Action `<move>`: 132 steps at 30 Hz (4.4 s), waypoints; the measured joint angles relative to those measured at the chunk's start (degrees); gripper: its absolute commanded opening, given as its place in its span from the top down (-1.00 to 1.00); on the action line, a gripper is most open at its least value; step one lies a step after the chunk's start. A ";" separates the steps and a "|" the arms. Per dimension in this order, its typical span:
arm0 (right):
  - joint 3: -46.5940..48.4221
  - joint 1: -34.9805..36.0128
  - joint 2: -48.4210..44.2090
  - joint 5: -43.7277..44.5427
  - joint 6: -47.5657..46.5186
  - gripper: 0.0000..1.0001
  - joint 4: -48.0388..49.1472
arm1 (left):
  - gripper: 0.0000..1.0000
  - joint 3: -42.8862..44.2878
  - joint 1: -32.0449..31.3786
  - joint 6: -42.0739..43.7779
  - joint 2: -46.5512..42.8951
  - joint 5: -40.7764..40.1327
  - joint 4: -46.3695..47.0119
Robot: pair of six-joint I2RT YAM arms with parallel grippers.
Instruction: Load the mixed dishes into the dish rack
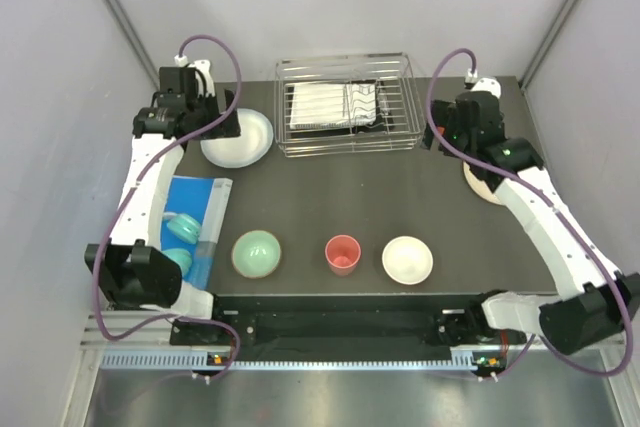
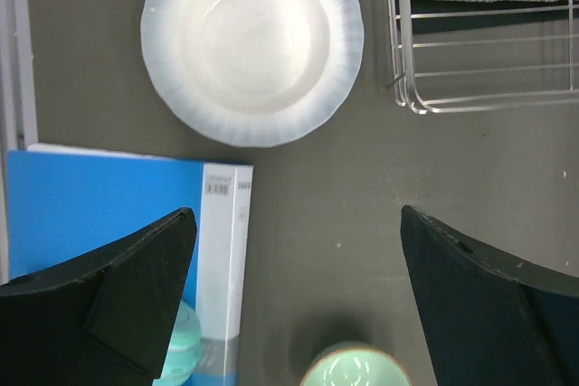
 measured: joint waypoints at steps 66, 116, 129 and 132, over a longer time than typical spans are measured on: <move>33.16 -8.83 60.52 -9.60 -5.75 0.41 29.18 | 0.56 23.69 -8.96 -2.56 49.20 -0.46 31.28; 4.46 -1.22 29.88 -2.60 -9.49 1.00 21.05 | 1.00 -0.98 -10.58 -5.57 22.95 -2.34 25.75; -6.08 0.09 20.33 -1.42 -8.83 1.00 16.02 | 1.00 -13.11 -16.00 -7.39 14.64 -7.50 22.67; -7.13 0.35 19.52 -1.29 -8.66 1.00 15.91 | 1.00 -13.84 -16.31 -7.82 14.10 -8.00 22.21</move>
